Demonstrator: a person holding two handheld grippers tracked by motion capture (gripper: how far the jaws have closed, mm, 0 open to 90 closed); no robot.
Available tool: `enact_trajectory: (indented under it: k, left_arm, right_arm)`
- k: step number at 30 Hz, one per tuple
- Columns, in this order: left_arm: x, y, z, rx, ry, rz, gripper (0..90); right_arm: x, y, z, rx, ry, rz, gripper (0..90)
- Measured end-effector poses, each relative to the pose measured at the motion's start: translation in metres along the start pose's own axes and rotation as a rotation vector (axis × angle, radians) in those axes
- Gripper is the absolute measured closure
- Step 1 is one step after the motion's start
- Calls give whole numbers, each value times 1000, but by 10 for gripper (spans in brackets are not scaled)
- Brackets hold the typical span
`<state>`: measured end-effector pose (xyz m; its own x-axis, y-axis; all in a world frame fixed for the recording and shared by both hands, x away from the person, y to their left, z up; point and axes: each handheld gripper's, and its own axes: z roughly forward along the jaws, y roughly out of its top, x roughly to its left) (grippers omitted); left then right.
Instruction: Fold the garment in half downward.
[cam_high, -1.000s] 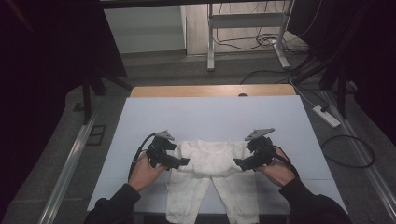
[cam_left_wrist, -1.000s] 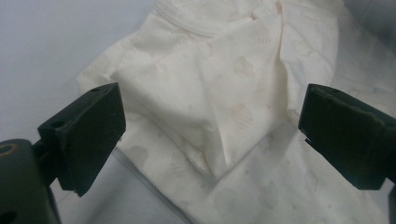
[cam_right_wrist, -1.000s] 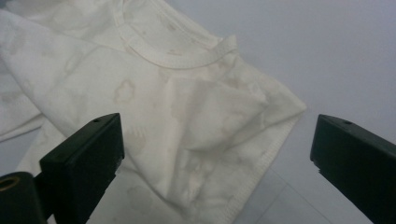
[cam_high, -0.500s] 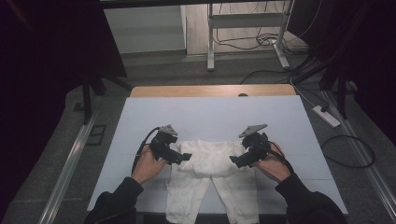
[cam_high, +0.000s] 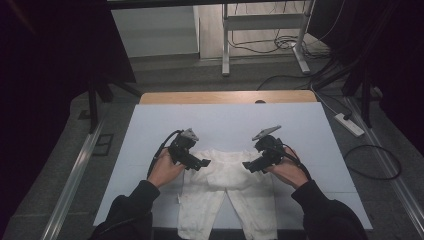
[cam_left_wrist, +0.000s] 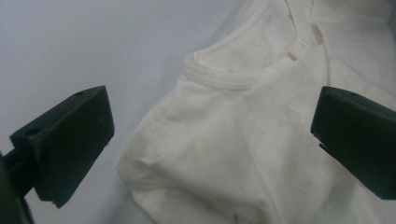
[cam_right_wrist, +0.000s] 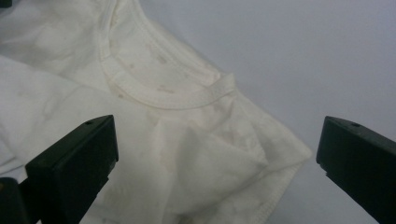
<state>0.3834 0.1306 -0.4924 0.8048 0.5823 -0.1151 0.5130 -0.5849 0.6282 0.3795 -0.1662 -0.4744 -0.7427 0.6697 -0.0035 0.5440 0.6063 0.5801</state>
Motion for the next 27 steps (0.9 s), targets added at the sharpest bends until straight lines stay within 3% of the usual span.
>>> enact_trajectory:
  k: [12, 18, 22, 24, 27]
  left_arm:
    - [6, 19, 18, 32, -19, -4, 0]
    - [5, 29, 28, 42, -29, -36, 0]
    - [7, 27, 32, 38, -38, -44, 35]
    - [9, 25, 31, 32, -57, -58, 121]
    - [10, 23, 31, 38, -52, -55, 305]
  right_arm:
    - [-5, 21, 20, 48, -12, 18, 0]
    - [-7, 29, 31, 81, -14, 16, 10]
    - [-7, 28, 35, 95, -15, -3, 115]
    - [-7, 27, 35, 101, -14, -25, 211]
    - [-7, 26, 33, 88, 10, -32, 397]
